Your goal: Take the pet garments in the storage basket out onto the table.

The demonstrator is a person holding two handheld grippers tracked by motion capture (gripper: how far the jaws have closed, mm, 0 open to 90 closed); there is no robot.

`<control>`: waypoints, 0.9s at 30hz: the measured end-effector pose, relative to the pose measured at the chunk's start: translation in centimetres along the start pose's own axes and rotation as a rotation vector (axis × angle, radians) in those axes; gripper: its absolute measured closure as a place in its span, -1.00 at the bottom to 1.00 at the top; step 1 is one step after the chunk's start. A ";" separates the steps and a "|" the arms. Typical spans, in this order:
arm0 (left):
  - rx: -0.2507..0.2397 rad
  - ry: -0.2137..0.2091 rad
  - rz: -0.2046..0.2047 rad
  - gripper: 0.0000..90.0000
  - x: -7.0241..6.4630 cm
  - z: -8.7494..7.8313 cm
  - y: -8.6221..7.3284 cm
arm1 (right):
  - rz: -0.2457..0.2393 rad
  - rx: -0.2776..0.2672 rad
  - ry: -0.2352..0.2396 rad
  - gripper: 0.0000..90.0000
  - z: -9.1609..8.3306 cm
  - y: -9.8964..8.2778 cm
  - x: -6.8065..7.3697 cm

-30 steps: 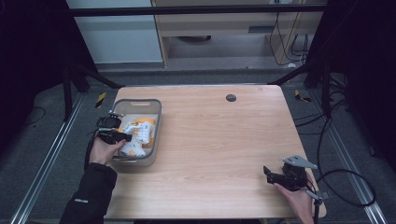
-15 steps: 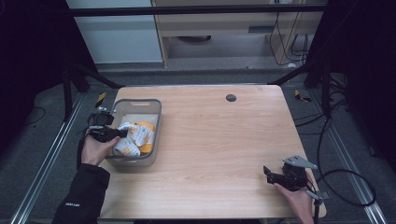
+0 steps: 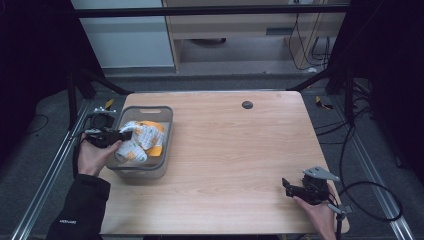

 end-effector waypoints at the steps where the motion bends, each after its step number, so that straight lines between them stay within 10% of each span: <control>1: -0.006 0.000 0.004 0.66 0.0 -0.3 0.1 | 0.001 0.000 -0.001 -0.74 0.0 0.0 0.0; 27: -0.054 -0.108 0.149 0.66 -5.5 -5.4 0.7 | -0.004 -0.007 -0.003 -0.74 -0.1 0.1 0.0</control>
Point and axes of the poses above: each handheld gripper's, and its own axes: z roughly forward along the jaws, y roughly out of its top, x roughly to its left, the point moved 8 cm from there along z, roughly forward along the jaws, and after that the axes turned 14 degrees about -z, right-handed, at the moved point
